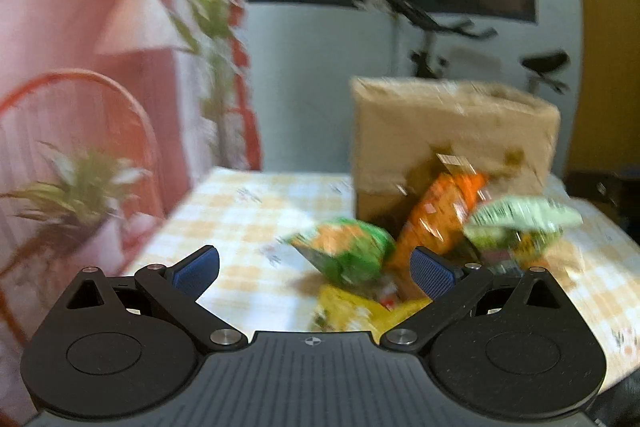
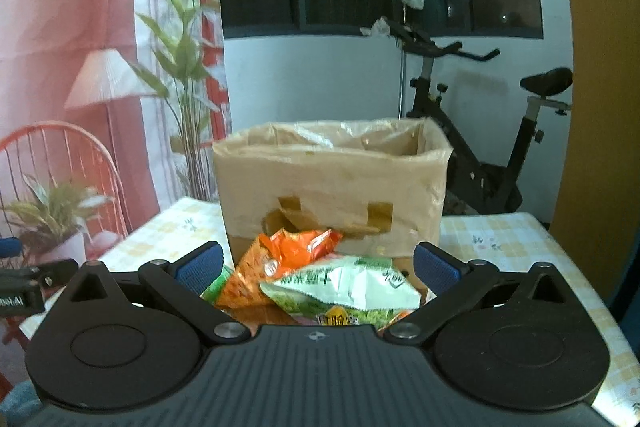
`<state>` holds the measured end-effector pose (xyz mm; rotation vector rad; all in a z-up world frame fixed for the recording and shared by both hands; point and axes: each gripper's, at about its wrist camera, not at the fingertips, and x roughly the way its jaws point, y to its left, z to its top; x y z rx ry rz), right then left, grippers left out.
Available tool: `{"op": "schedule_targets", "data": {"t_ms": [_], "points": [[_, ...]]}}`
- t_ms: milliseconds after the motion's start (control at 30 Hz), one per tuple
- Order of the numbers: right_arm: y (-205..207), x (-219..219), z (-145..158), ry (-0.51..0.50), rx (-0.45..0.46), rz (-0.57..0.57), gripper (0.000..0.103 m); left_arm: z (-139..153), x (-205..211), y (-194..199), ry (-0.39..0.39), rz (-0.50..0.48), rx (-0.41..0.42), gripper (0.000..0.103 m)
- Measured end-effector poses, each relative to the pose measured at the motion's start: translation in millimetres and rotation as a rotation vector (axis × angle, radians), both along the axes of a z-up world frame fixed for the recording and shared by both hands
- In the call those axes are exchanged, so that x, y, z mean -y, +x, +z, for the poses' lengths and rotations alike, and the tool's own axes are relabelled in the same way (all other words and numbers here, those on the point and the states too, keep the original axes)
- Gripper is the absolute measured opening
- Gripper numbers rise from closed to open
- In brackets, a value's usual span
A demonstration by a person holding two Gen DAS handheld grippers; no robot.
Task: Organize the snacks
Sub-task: 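Grasp the yellow chip bag with the left gripper while the right gripper approaches the red packet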
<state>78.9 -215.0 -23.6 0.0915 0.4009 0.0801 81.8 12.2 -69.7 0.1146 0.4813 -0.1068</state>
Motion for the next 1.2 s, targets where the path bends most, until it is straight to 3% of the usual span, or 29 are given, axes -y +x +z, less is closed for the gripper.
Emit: {"op": "schedule_targets", "data": {"t_ms": [233, 333, 400, 567, 933, 1200], "points": [[16, 5, -31, 0.013, -0.045, -0.006, 0.103, -33, 3, 24, -0.033, -0.088, -0.103, 0.102], [20, 7, -40, 0.021, -0.064, -0.011, 0.103, -48, -1, 30, -0.028, -0.087, -0.128, 0.101], [22, 6, -47, 0.031, -0.076, -0.015, 0.103, -55, -5, 33, -0.035, -0.082, -0.148, 0.095], [22, 7, -64, 0.051, -0.114, -0.022, 0.103, -71, -12, 43, -0.062, -0.093, -0.197, 0.095], [25, 10, -87, 0.080, -0.184, -0.024, 0.103, -96, -7, 59, -0.076, -0.125, -0.237, 0.095], [28, 8, -99, 0.075, -0.218, -0.013, 0.103, -107, -1, 63, -0.051, -0.136, -0.201, 0.101]]}}
